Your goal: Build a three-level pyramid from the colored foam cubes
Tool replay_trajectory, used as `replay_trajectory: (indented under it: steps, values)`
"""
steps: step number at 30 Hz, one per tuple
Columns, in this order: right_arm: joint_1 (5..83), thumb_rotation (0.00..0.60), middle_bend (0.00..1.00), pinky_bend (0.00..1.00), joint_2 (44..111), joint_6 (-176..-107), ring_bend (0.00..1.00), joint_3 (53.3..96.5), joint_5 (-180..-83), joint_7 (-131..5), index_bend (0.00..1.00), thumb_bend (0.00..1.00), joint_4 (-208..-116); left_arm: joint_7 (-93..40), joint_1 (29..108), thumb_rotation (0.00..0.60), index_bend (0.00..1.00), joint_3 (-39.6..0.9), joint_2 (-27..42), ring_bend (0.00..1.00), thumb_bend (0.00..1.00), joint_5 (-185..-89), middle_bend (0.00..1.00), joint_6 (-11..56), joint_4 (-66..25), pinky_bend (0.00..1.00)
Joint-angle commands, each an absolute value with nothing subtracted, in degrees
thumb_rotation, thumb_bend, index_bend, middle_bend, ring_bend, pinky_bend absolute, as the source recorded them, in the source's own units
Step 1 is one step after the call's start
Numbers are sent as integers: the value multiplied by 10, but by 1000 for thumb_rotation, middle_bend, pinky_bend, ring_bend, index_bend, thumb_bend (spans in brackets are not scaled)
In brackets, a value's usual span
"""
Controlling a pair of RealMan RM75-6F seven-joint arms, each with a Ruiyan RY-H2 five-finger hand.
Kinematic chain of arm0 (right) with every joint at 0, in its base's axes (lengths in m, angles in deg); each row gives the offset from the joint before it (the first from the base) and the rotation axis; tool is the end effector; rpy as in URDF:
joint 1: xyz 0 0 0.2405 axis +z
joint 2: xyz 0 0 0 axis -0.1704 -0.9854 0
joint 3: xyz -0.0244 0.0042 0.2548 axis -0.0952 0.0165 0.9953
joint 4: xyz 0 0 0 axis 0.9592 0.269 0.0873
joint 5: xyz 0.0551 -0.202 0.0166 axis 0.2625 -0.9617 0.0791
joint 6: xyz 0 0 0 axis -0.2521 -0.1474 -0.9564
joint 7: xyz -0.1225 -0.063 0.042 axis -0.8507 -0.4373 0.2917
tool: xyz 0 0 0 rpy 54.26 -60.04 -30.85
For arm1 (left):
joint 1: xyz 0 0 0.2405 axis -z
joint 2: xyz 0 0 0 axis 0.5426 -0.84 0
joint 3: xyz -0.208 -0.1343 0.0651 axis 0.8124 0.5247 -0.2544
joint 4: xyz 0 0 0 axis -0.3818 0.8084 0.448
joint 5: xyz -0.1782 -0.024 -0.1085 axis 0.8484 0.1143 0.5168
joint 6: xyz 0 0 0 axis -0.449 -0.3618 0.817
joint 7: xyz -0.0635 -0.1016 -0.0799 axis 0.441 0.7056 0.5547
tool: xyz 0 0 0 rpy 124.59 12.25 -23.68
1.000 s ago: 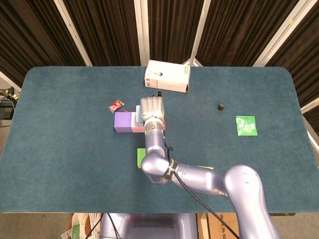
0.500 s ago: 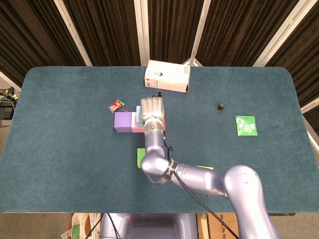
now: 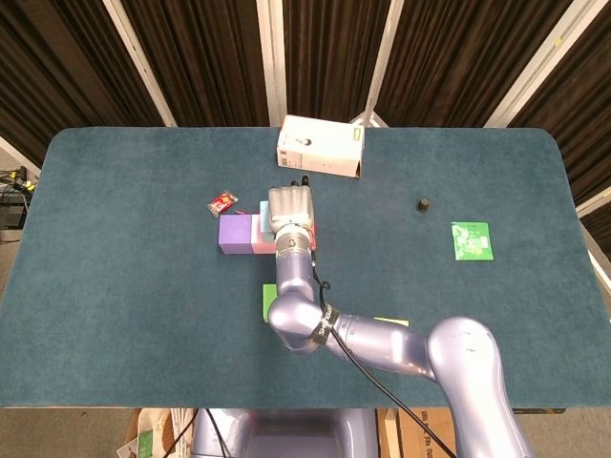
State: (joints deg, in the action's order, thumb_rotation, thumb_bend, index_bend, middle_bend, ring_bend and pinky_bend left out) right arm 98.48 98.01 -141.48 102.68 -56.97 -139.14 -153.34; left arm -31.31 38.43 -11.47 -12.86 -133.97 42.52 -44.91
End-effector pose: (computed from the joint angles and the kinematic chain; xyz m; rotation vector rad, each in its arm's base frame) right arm 0.0899 -0.4335 -0.0384 1.6738 -1.0577 0.5359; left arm -0.3380 0.2150 0.2152 -0.8831 -0.9447 -0.8054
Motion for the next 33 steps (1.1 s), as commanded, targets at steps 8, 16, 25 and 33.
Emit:
replay_trajectory:
  steps: [8, 16, 25, 33]
  values:
    - [983, 600, 252, 0, 978, -1418, 118, 1030, -565, -1401, 287, 324, -1538, -316, 385, 600, 62, -114, -128, 0, 297, -1337, 0, 425, -450, 0]
    - [982, 600, 252, 0, 975, -1426, 112, 1031, -567, -1404, 287, 324, -1547, -316, 385, 600, 63, -114, -128, 0, 297, -1335, 0, 425, -451, 0]
    - [984, 600, 250, 0, 979, -1435, 98, 1031, -563, -1411, 286, 324, -1548, -315, 384, 600, 67, -113, -128, 0, 297, -1336, 0, 427, -451, 0]
    - [991, 600, 242, 0, 985, -1445, 84, 1038, -560, -1418, 287, 324, -1542, -312, 383, 600, 70, -112, -128, 0, 298, -1336, 0, 430, -451, 0]
